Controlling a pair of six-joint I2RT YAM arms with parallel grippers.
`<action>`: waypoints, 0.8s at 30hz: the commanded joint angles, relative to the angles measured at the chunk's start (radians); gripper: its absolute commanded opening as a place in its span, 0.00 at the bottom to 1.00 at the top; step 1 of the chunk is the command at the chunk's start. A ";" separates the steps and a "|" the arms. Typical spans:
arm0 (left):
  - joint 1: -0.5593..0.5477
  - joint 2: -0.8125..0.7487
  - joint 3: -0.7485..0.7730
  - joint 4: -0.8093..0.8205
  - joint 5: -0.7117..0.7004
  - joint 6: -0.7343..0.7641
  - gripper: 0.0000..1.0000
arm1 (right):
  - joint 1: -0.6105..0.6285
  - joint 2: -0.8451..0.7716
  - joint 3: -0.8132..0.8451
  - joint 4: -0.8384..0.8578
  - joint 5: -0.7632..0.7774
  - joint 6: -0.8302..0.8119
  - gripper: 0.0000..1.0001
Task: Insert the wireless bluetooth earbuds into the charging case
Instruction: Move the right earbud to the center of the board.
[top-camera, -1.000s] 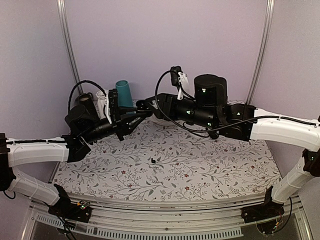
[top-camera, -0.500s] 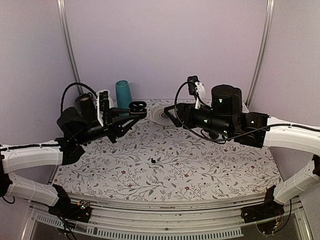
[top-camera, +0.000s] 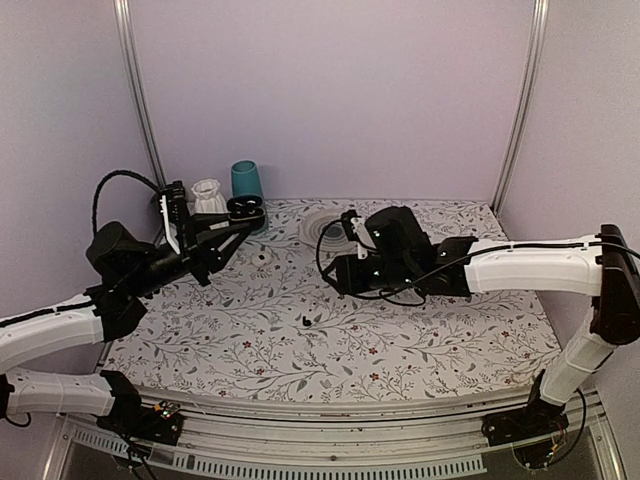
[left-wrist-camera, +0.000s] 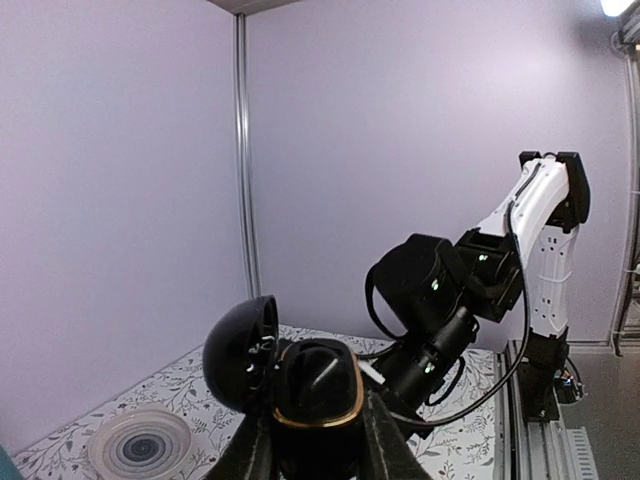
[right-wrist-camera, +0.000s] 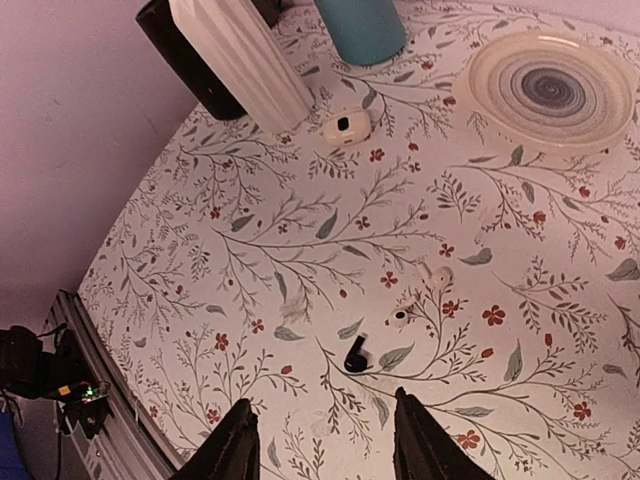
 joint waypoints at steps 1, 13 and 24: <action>0.015 -0.037 -0.011 -0.045 -0.036 0.007 0.00 | -0.005 0.135 0.084 -0.083 -0.069 0.079 0.43; 0.019 -0.077 -0.027 -0.066 -0.043 0.005 0.00 | 0.031 0.391 0.217 -0.082 -0.060 0.155 0.43; 0.021 -0.086 -0.034 -0.063 -0.043 0.001 0.00 | 0.067 0.535 0.371 -0.223 0.044 0.131 0.40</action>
